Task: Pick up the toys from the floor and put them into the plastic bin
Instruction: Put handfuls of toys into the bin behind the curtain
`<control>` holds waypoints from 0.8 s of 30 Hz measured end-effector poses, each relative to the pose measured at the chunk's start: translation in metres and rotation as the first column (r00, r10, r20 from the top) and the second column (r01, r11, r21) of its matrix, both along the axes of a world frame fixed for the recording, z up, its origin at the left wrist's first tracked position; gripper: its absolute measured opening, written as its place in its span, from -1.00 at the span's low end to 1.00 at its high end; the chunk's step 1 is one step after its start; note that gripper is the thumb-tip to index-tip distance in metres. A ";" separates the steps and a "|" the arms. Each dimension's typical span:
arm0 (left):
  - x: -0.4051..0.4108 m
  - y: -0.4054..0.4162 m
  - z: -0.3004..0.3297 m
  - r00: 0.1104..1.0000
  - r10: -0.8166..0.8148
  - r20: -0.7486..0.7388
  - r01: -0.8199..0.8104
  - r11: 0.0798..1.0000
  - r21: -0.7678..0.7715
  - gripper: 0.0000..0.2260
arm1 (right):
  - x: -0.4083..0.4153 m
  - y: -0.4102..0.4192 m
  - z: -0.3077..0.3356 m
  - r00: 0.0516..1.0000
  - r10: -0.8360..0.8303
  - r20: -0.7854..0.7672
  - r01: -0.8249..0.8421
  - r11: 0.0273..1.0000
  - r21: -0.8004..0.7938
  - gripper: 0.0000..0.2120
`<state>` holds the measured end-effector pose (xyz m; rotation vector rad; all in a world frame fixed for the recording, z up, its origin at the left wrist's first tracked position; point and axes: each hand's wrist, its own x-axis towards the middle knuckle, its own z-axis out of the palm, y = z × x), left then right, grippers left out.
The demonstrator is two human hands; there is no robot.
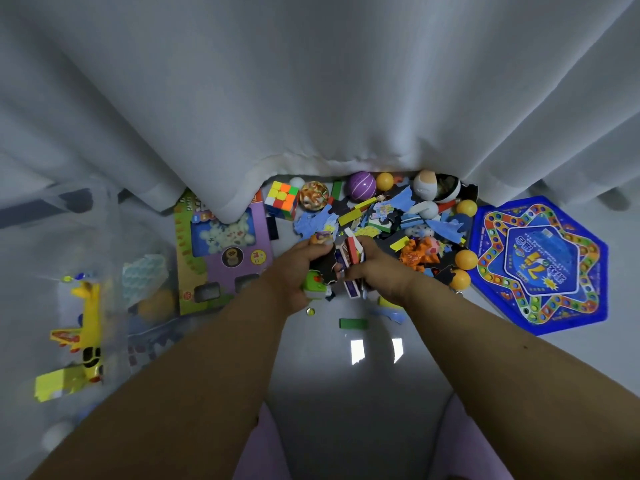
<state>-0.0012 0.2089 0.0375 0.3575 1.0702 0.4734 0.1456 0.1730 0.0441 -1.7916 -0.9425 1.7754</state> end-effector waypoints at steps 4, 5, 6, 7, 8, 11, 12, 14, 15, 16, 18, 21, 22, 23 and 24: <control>-0.012 0.010 0.040 0.997 -0.052 -0.056 0.055 0.997 0.048 -0.85 | -0.017 0.007 0.028 0.997 -0.070 -0.035 0.070 0.997 0.012 -0.49; -0.018 0.014 0.052 0.992 -0.077 -0.103 0.085 0.994 0.076 -0.81 | -0.024 0.010 0.036 0.995 -0.086 -0.057 0.088 0.996 0.020 -0.42; -0.024 0.017 0.066 0.986 -0.098 -0.136 0.111 0.989 0.098 -0.79 | -0.034 0.013 0.044 0.991 -0.105 -0.086 0.108 0.993 0.037 -0.39; -0.033 0.021 0.081 0.981 -0.110 -0.158 0.131 0.983 0.127 -0.80 | -0.045 0.016 0.054 0.985 -0.120 -0.120 0.127 0.990 0.054 -0.38; -0.044 0.025 0.097 0.979 -0.106 -0.177 0.134 0.979 0.154 -0.82 | -0.059 0.019 0.065 0.977 -0.137 -0.161 0.150 0.986 0.075 -0.39; -0.089 0.028 0.144 0.971 -0.048 -0.232 0.100 0.971 0.219 -0.84 | -0.108 0.025 0.098 0.949 -0.134 -0.284 0.168 0.981 0.096 -0.47; -0.106 0.025 0.159 0.972 -0.021 -0.232 0.075 0.971 0.226 -0.84 | -0.125 0.027 0.106 0.939 -0.114 -0.325 0.153 0.983 0.099 -0.50; -0.141 0.014 0.184 0.973 0.043 -0.226 0.013 0.970 0.241 -0.84 | -0.157 0.026 0.125 0.920 -0.048 -0.389 0.095 0.990 0.101 -0.62; -0.160 0.007 0.191 0.971 0.093 -0.219 -0.034 0.965 0.261 -0.78 | -0.173 0.023 0.135 0.915 -0.006 -0.403 0.054 0.993 0.108 -0.71; -0.177 -0.001 0.198 0.966 0.143 -0.214 -0.081 0.959 0.272 -0.70 | -0.190 0.022 0.141 0.913 0.026 -0.408 0.021 0.994 0.110 -0.77; -0.208 -0.018 0.204 0.945 0.236 -0.229 -0.171 0.948 0.270 -0.66 | -0.225 0.017 0.149 0.908 0.076 -0.412 -0.041 0.995 0.093 -0.69; -0.246 -0.044 0.197 0.914 0.331 -0.232 -0.290 0.937 0.194 -0.78 | -0.266 0.007 0.153 0.919 0.125 -0.375 -0.134 0.991 0.003 -0.55; -0.255 -0.052 0.193 0.905 0.354 -0.235 -0.322 0.933 0.163 -0.81 | -0.275 0.002 0.153 0.921 0.142 -0.362 -0.157 0.988 -0.012 -0.65; -0.264 -0.058 0.187 0.895 0.372 -0.248 -0.347 0.928 0.139 -0.83 | -0.282 -0.003 0.150 0.920 0.139 -0.366 -0.168 0.985 -0.048 -0.74; -0.272 -0.064 0.183 0.887 0.382 -0.260 -0.364 0.924 0.115 -0.85 | -0.289 -0.009 0.145 0.919 0.125 -0.374 -0.172 0.981 -0.095 -0.81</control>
